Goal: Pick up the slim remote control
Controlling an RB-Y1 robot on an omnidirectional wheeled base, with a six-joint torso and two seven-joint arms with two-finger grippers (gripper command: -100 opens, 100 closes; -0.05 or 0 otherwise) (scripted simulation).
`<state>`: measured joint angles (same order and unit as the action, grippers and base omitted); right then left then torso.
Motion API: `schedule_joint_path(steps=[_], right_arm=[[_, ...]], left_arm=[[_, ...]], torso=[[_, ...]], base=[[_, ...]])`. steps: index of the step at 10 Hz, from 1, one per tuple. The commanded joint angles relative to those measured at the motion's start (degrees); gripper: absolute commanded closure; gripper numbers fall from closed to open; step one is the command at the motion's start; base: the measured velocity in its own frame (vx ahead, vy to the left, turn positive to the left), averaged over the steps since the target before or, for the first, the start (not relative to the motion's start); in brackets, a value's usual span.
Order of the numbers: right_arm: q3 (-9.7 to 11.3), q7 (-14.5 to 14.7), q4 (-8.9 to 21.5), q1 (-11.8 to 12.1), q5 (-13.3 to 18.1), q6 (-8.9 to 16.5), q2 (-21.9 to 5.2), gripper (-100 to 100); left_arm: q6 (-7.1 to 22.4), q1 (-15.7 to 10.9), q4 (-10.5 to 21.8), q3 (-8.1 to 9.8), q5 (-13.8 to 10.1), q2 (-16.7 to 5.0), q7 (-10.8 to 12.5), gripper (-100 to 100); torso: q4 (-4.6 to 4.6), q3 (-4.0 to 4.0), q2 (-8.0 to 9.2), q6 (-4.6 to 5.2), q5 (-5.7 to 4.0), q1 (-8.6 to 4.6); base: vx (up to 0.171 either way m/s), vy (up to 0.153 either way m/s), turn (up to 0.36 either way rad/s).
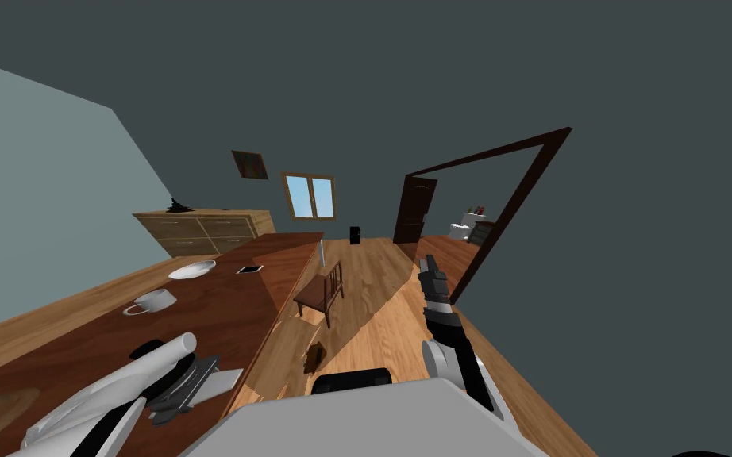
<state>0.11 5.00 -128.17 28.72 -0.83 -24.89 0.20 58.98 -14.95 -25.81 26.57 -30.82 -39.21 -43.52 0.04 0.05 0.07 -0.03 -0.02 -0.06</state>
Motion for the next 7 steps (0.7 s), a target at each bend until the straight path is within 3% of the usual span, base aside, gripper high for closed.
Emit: schedule_joint_path(steps=[1, 3, 4, 5, 6, 7], right_arm=[[0.0, 0.0, 0.0, 0.0, 0.0, 0.0, 0.0, 0], [0.0, 0.0, 0.0, 0.0, 0.0, 0.0, 0.0, 0], [0.0, 0.0, 0.0, 0.0, 0.0, 0.0, 0.0, 0], [0.0, 0.0, 0.0, 0.0, 0.0, 0.0, 0.0, 0], [0.0, 0.0, 0.0, 0.0, 0.0, 0.0, 0.0, 0], [0.0, 0.0, 0.0, 0.0, 0.0, 0.0, 0.0, 0]], left_arm=[[0.0, 0.0, 0.0, 0.00, 0.0, 0.0, 0.0, 100], [0.0, 0.0, 0.0, -0.01, 0.0, 0.0, 0.0, 100], [0.0, 0.0, 0.0, -0.01, 0.0, 0.0, 0.0, 0], [1.4, -2.4, -2.0, -2.06, 2.5, 2.5, 2.8, 100], [2.6, -3.7, -3.4, -3.31, 4.0, 4.1, 4.3, 100], [2.6, -3.7, -2.0, -3.31, 4.0, 4.1, 4.6, 100]], torso=[[0.00, 0.00, 0.00, 0.00, 0.00, 0.00], [-0.01, 0.00, 0.00, -0.01, -0.01, 0.00], [-0.01, 0.00, 0.00, -0.02, -0.02, 0.00], [0.00, 0.00, 0.00, -0.02, -0.02, -0.01], [0.00, 0.04, 0.09, -0.06, 0.03, 0.16], [0.00, 0.06, 0.13, -0.11, 0.04, 0.32]], base=[[0.000, 0.000, 0.000], [0.000, 0.000, 0.000], [0.000, 0.000, 0.000], [-0.040, 0.060, 0.282], [-0.053, 0.100, 0.364], [-0.029, 0.065, 0.037]])
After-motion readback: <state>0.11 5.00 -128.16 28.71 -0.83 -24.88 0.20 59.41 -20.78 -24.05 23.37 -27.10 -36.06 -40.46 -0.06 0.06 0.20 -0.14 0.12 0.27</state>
